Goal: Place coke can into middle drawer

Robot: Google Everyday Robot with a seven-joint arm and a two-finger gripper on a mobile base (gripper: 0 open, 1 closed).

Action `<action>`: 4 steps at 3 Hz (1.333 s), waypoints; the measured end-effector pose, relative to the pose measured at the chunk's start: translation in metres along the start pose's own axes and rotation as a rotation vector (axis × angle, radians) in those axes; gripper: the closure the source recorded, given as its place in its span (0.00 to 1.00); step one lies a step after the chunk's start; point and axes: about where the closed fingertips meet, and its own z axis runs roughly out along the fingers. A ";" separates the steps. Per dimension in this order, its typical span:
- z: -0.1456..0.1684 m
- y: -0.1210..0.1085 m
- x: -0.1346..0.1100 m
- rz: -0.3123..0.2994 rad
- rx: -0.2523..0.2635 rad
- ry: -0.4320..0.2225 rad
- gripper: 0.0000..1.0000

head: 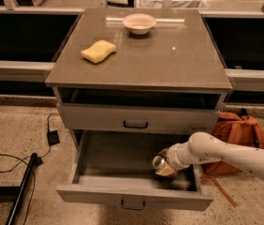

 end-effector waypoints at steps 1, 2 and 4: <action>0.000 0.000 0.000 0.000 0.000 0.000 0.28; 0.000 0.000 0.000 0.000 0.000 0.000 0.05; -0.016 0.000 -0.016 -0.039 -0.003 -0.035 0.00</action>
Offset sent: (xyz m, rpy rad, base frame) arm 0.0000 0.0000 0.0000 0.0000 0.0000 0.0000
